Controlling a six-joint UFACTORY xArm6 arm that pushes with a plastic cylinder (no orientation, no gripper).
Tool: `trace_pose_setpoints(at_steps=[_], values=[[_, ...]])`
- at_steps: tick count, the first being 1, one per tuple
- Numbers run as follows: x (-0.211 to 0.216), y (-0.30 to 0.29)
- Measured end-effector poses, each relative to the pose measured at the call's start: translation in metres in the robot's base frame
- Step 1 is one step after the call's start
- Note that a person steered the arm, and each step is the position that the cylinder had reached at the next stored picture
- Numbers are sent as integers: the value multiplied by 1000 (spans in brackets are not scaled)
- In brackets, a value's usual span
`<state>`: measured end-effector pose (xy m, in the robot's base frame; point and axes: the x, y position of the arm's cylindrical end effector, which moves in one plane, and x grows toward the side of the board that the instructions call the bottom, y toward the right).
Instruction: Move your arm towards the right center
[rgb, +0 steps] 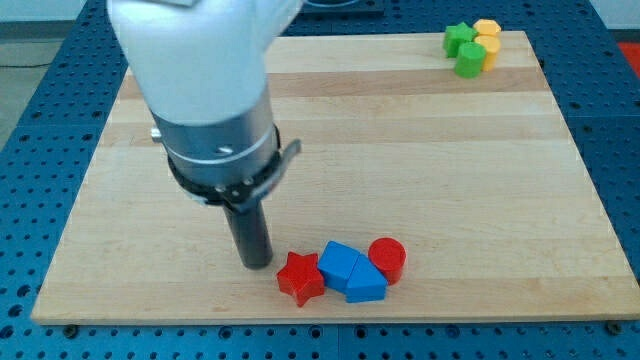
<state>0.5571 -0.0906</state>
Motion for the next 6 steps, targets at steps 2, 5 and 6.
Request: trace_pose_setpoints(at_steps=[2,5,6], values=[[-71,55],[-192,368],[-213,436]])
